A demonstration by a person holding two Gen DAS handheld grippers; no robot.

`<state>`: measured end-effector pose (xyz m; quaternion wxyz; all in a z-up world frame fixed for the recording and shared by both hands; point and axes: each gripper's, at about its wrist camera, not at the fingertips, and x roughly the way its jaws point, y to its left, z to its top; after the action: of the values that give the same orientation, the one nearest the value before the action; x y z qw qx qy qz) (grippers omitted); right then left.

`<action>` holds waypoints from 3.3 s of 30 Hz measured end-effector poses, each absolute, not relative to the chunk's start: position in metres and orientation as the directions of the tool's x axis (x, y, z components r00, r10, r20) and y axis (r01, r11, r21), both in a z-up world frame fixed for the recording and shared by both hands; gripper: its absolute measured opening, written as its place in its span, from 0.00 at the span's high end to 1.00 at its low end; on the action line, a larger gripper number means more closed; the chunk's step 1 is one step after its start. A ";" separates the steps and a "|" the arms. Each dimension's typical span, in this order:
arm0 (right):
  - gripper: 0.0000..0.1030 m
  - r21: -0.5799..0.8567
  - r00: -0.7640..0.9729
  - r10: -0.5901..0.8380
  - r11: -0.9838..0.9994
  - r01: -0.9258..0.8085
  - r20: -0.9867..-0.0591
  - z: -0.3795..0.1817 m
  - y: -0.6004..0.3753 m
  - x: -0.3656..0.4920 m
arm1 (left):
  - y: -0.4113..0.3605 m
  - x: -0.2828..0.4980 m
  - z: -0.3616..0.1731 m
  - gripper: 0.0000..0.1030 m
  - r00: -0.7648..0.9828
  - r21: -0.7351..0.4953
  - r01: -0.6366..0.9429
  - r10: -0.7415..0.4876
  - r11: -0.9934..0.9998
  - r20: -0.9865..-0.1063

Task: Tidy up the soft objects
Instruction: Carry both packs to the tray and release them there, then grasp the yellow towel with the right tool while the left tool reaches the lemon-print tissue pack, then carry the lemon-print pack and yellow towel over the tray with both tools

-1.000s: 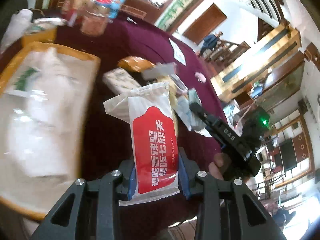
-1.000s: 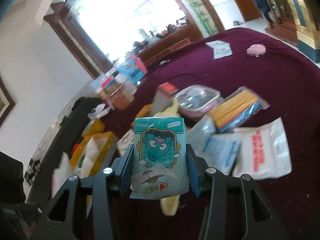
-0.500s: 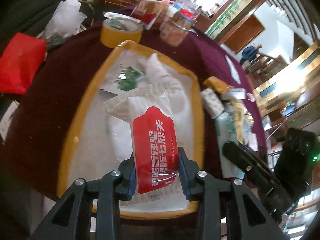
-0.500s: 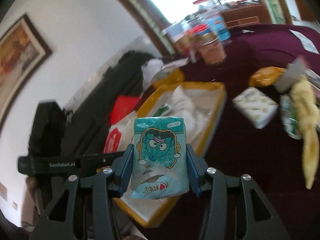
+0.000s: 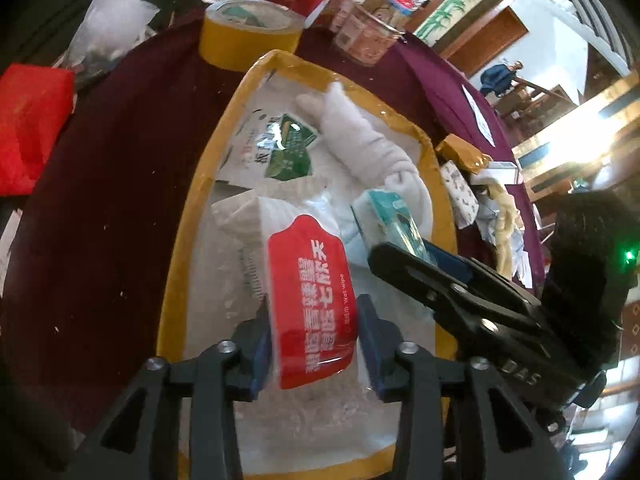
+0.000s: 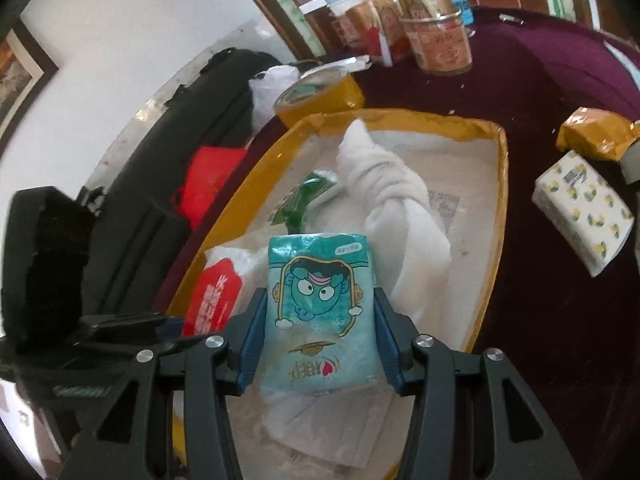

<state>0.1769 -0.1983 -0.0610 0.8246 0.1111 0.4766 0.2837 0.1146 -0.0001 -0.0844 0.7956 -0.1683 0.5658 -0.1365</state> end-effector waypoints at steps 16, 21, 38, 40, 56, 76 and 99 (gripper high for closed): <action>0.30 0.548 0.473 0.672 0.740 -0.390 -0.570 -0.031 -0.263 0.133 | -0.017 0.051 -0.039 0.24 0.539 -0.403 0.033 -0.356 0.914 -0.763; 0.30 0.579 0.521 0.649 0.750 -0.319 -0.554 -0.033 -0.322 0.120 | -0.068 0.046 -0.032 0.24 0.518 -0.443 0.164 -0.459 0.881 -0.722; 0.31 0.485 0.636 0.372 0.874 0.005 -0.676 -0.040 -0.444 0.213 | -0.144 0.070 -0.041 0.24 0.433 -0.468 0.160 -0.488 0.869 -0.757; 0.31 0.433 0.628 0.323 0.901 0.026 -0.709 -0.051 -0.441 0.225 | -0.146 0.076 -0.043 0.24 0.425 -0.476 0.146 -0.490 0.867 -0.761; 0.66 0.559 0.638 0.447 0.829 -0.032 -0.627 -0.062 -0.452 0.221 | -0.210 0.205 -0.071 0.24 0.284 -0.409 0.026 -0.399 0.912 -0.872; 0.66 0.575 0.783 0.346 0.818 0.017 -0.516 -0.037 -0.481 0.190 | -0.244 0.238 -0.111 0.38 0.267 -0.151 -0.027 -0.138 0.988 -0.954; 0.66 0.620 0.796 0.477 0.766 -0.169 -0.373 -0.023 -0.470 0.178 | -0.161 0.093 -0.055 0.43 0.316 -0.419 0.151 -0.445 0.895 -0.838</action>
<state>0.1780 -0.4704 -0.0228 0.9017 0.2915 0.2646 0.1790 0.0931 -0.1606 -0.0553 0.8004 -0.1326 0.5542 -0.1862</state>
